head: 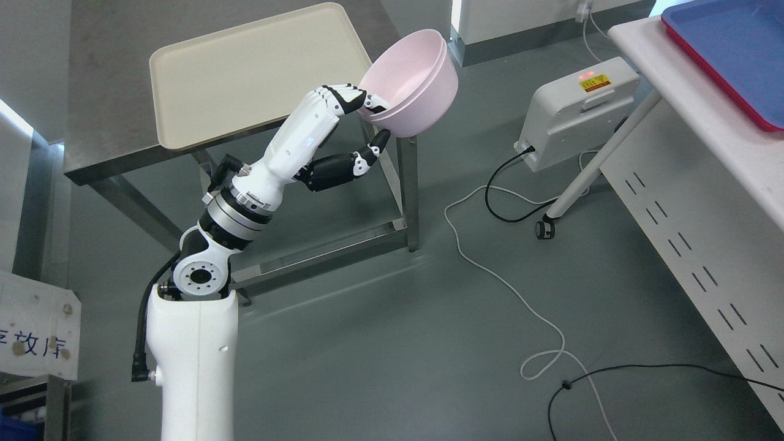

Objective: Stack pink IKEA bowls on left shelf middle
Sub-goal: 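Carry the stacked bowls in the left hand while turning toward the blue bins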

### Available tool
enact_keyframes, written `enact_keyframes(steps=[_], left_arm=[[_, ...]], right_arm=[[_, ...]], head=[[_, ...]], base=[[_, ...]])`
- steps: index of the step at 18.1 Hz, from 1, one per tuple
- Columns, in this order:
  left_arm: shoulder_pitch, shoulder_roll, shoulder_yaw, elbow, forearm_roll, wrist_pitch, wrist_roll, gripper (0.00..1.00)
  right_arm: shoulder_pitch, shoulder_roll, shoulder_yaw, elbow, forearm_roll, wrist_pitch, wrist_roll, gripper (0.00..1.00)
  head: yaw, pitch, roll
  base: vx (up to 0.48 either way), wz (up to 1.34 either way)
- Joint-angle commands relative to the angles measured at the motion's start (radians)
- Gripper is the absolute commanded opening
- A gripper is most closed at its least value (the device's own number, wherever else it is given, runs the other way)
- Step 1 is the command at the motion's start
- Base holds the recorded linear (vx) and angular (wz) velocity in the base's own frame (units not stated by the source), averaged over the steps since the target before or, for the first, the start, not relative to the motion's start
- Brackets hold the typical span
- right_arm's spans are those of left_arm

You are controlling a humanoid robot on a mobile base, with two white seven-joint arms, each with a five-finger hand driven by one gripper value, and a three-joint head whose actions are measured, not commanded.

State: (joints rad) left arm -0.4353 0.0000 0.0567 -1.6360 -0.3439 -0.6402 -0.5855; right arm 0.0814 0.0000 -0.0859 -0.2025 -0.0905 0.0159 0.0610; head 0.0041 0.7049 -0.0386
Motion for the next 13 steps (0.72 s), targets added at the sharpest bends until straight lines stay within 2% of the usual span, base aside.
enact_keyframes(steps=[1,13], left_arm=[[0.003,0.017,0.012,-0.021,0.000,0.004,0.001,0.01],[0.001,0.017,0.017,-0.024,0.000,0.005,0.004,0.01]], right_arm=[[0.000,-0.017,0.000,0.000,0.000,-0.001,0.000,1.00],[0.000,-0.017,0.000,0.000,0.000,-0.001,-0.001,1.00]], head=[[0.0000,0.000,0.000],[0.0000,0.000,0.000]], base=[[-0.255,0.06],[-0.255,0.27]])
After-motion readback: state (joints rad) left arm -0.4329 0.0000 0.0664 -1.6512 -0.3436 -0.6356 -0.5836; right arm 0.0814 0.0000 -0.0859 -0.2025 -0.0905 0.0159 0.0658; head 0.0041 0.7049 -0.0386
